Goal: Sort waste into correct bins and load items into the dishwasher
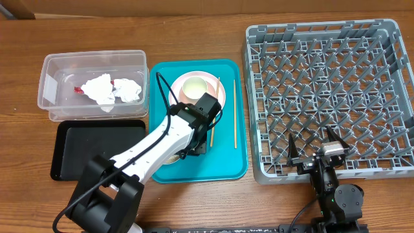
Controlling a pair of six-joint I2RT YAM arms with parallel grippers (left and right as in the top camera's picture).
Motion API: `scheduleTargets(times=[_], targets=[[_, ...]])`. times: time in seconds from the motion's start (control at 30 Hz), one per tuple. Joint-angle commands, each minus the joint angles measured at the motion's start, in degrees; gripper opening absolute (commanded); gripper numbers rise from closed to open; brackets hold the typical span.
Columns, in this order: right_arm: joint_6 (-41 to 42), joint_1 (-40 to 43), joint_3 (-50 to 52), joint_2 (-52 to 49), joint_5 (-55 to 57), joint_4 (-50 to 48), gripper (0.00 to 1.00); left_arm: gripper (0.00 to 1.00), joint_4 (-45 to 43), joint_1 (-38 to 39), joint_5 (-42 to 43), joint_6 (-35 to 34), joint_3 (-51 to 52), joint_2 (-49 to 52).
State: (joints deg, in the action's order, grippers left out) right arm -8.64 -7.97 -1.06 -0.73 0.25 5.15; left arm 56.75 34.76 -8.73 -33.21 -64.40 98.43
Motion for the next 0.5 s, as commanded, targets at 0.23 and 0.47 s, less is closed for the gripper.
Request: scheduleTargets(times=[0.23, 0.47], targets=[[0.0, -0.3, 0.6, 0.6, 0.0, -0.3, 1.0, 0.26, -3.1, -0.3, -1.4, -1.3, 2.7, 0.5], [0.0, -0.3, 0.6, 0.6, 0.1, -0.3, 1.0, 0.23, -4.5, -0.3, -2.2, -1.3, 2.9, 0.5]])
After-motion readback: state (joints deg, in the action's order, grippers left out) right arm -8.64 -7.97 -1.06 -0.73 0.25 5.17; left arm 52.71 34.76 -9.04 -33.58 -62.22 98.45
